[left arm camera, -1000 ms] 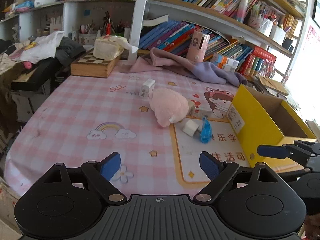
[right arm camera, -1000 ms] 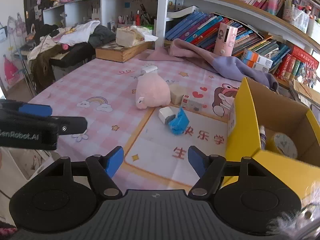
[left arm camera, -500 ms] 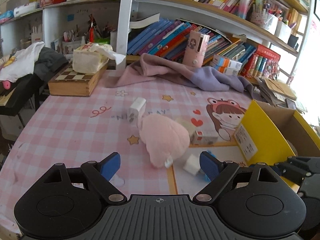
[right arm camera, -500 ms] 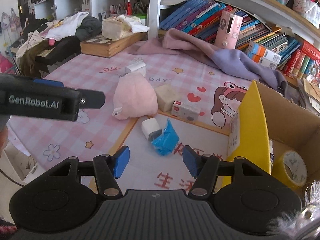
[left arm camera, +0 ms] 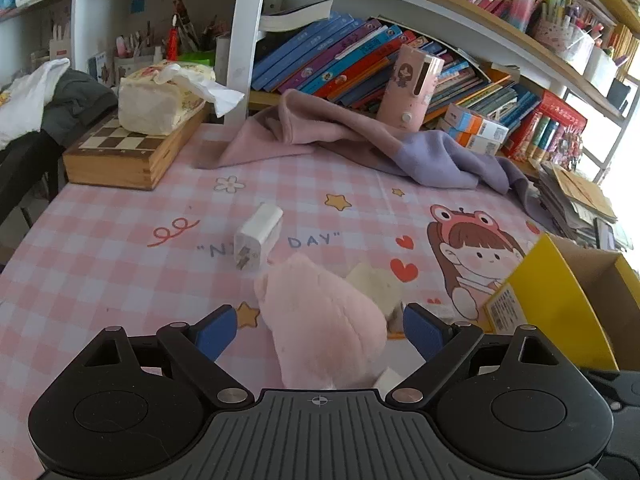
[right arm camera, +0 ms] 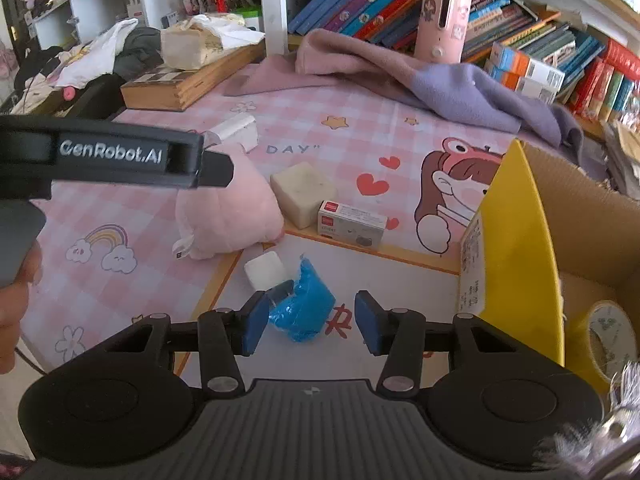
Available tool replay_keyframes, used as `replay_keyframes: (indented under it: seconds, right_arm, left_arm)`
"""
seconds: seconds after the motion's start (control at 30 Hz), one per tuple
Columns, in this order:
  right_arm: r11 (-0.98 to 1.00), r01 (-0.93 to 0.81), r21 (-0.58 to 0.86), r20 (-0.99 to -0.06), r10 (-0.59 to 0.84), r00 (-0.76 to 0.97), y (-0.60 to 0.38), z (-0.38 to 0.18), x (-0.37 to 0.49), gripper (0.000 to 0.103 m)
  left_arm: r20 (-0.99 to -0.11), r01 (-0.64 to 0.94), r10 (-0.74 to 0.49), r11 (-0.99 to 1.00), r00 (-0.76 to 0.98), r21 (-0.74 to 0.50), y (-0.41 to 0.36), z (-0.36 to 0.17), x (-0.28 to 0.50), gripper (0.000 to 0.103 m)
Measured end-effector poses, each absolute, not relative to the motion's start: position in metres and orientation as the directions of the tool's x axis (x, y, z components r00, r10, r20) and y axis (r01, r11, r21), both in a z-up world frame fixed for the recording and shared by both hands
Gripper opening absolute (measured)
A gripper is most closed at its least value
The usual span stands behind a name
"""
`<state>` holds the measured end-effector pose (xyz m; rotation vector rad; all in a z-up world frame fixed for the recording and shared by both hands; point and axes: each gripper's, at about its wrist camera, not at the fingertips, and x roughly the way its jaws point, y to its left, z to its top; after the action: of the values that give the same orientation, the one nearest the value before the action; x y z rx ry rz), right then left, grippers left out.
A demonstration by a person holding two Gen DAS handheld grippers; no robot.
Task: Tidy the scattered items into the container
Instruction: 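Grasp the blue item with the right tool while the left tool grasps the pink pig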
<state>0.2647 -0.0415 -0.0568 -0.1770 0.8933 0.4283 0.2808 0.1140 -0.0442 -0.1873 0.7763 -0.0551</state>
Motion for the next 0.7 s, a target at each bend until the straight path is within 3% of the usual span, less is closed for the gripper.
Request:
replay_keyframes:
  seconds: [0.37,0.7]
  right_arm:
    - [0.927,-0.321,0.196,-0.844,0.326,0.425,-0.055,-0.075,0.299,0.039]
    - [0.919,-0.308,0.248,-0.855,0.357,0.377,-0.056,-0.084,0.305,0.03]
  left_arm:
    - [-0.742,-0.118,-0.115,0.96,0.66,-0.253,0.123,-0.065,0.315,0.092]
    - [-0.768,-0.169,-0.152,0.932,0.622,-0.321,0.124,-0.085,0.325,0.092]
